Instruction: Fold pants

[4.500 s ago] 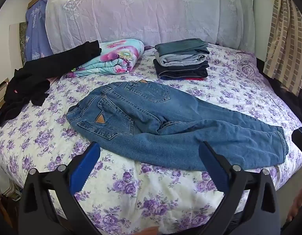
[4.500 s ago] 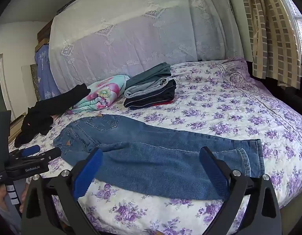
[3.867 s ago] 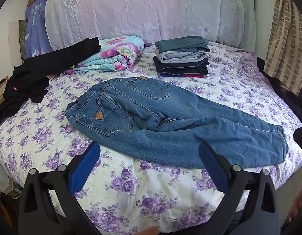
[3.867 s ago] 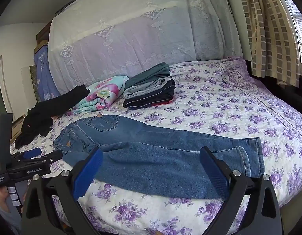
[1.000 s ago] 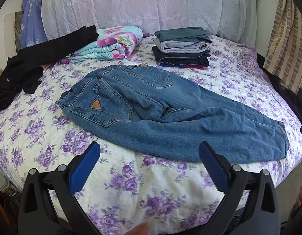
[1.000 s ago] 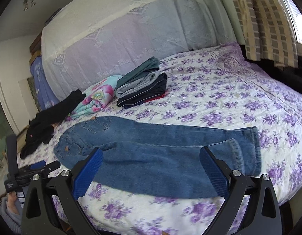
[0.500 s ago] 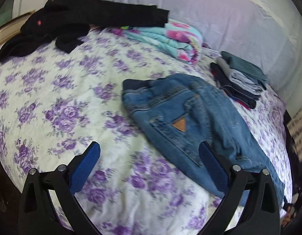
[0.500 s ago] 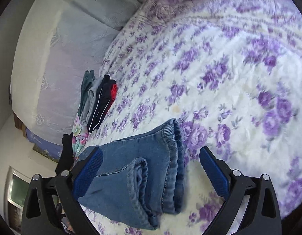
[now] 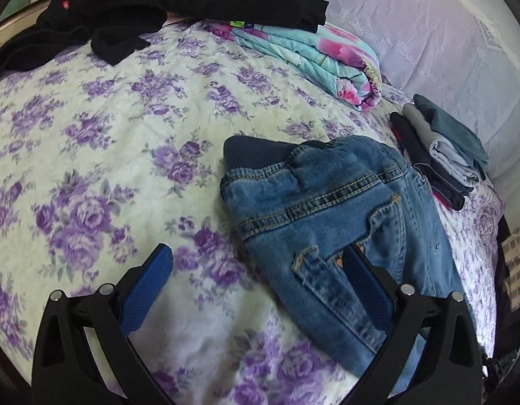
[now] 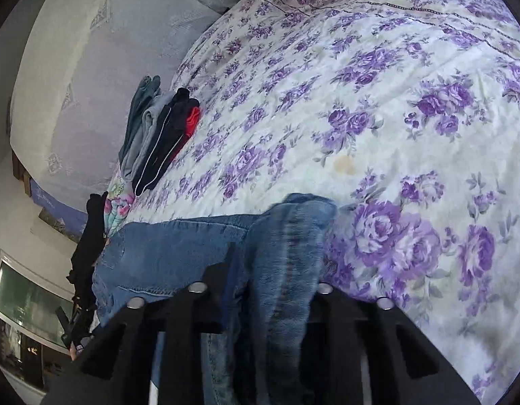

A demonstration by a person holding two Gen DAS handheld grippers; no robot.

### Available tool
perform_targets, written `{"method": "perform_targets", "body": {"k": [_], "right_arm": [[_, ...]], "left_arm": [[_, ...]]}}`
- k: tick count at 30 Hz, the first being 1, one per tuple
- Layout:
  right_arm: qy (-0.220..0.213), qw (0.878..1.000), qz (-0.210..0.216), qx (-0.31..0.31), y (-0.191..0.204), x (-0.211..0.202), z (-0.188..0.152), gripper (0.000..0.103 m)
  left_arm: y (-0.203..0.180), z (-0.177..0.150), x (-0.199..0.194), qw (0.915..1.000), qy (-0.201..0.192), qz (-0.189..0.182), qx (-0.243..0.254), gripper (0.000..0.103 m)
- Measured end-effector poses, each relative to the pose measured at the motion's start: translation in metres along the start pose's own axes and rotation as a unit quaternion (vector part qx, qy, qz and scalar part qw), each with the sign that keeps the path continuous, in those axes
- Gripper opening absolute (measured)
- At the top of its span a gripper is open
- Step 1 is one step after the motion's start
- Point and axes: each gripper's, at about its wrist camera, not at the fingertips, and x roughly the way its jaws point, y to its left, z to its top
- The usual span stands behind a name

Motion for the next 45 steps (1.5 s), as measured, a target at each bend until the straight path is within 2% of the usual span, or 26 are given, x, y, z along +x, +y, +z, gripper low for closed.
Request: {"method": "perform_targets", "body": {"k": [2,5,6,8,11,12,14,15,17,18,20,23,25,27,29,30,31,32,33,34,35,36,39,41,43,45], "right_arm": [[-0.007,1.0,0.017,0.023,-0.004,-0.004,0.009,0.013],[-0.018,1.0,0.013,-0.006,0.013,-0.009,0.031,0.013],[-0.021,1.0,0.013,-0.013,0.019,-0.01,0.039,0.013],[-0.025,0.999,0.016,-0.022,0.034,-0.009,0.056,0.013],[-0.031,0.999,0.014,-0.026,0.046,-0.005,0.075,0.013],[-0.031,0.999,0.014,-0.022,0.046,-0.004,0.078,0.013],[-0.031,0.999,0.009,-0.009,0.043,-0.001,0.08,0.013],[-0.03,1.0,0.005,-0.004,0.04,0.001,0.081,0.013],[-0.025,1.0,-0.005,0.018,0.029,0.005,0.076,0.013],[-0.023,0.999,-0.008,0.028,0.025,0.007,0.074,0.013],[-0.023,0.999,-0.013,0.038,0.022,0.008,0.072,0.013],[-0.025,0.999,-0.022,0.037,0.024,0.01,0.073,0.013],[-0.025,0.999,-0.027,0.037,0.026,0.015,0.075,0.013],[-0.022,0.999,-0.032,0.038,0.026,0.019,0.077,0.013],[-0.023,0.998,-0.034,0.038,0.025,0.02,0.078,0.013],[-0.023,0.998,-0.034,0.039,0.025,0.021,0.077,0.013],[-0.023,0.998,-0.034,0.04,0.024,0.022,0.077,0.013],[-0.023,0.998,-0.034,0.041,0.024,0.023,0.077,0.013],[-0.022,0.998,-0.035,0.041,0.023,0.024,0.077,0.013],[-0.022,0.998,-0.035,0.043,0.022,0.025,0.077,0.013],[-0.022,0.998,-0.033,0.047,0.021,0.026,0.077,0.013],[-0.024,0.998,-0.031,0.049,0.02,0.026,0.076,0.013],[-0.029,0.998,-0.022,0.054,0.016,0.024,0.073,0.013],[-0.032,0.998,-0.016,0.06,0.013,0.022,0.071,0.013],[-0.032,0.998,-0.013,0.061,0.011,0.019,0.07,0.013],[-0.033,0.998,-0.009,0.059,0.011,0.016,0.068,0.013]], "left_arm": [[-0.002,0.011,0.0,0.9999,-0.004,0.009,0.011,0.098],[-0.004,0.045,-0.002,0.9996,-0.022,0.008,0.016,0.099],[-0.007,0.059,-0.002,0.9994,-0.031,-0.003,0.016,0.099],[-0.018,0.093,0.007,0.9978,-0.022,-0.056,0.025,0.099],[-0.047,0.127,0.043,0.9888,0.049,-0.119,0.075,0.098],[-0.06,0.139,0.062,0.9841,0.079,-0.116,0.109,0.099],[-0.076,0.15,0.088,0.9782,0.103,-0.085,0.159,0.099],[-0.079,0.159,0.105,0.9759,0.115,-0.071,0.171,0.098],[-0.074,0.164,0.131,0.9671,0.177,-0.118,0.139,0.098],[-0.068,0.162,0.148,0.9556,0.23,-0.154,0.101,0.098],[-0.067,0.148,0.157,0.9391,0.272,-0.19,0.09,0.098],[-0.084,0.121,0.142,0.9304,0.257,-0.198,0.171,0.098],[-0.084,0.106,0.132,0.9175,0.277,-0.232,0.166,0.098],[-0.091,0.085,0.114,0.9083,0.281,-0.242,0.194,0.098],[-0.114,0.045,0.081,0.8871,0.276,-0.247,0.275,0.098],[-0.125,0.026,0.065,0.8789,0.256,-0.229,0.331,0.098],[-0.139,0.008,0.048,0.8698,0.215,-0.198,0.398,0.098],[-0.148,-0.001,0.041,0.8627,0.19,-0.178,0.433,0.098],[-0.152,-0.002,0.039,0.8622,0.183,-0.169,0.441,0.098],[-0.158,0.006,0.039,0.8687,0.18,-0.171,0.428,0.098],[-0.161,0.019,0.04,0.8751,0.182,-0.195,0.404,0.098],[-0.167,0.026,0.041,0.8769,0.186,-0.215,0.388,0.098],[-0.187,0.045,0.074,0.8716,0.236,-0.252,0.348,0.098],[-0.194,0.049,0.087,0.8641,0.26,-0.275,0.331,0.098],[-0.195,0.05,0.082,0.8597,0.273,-0.305,0.305,0.097],[-0.196,0.05,0.077,0.8611,0.269,-0.341,0.264,0.096]]}}
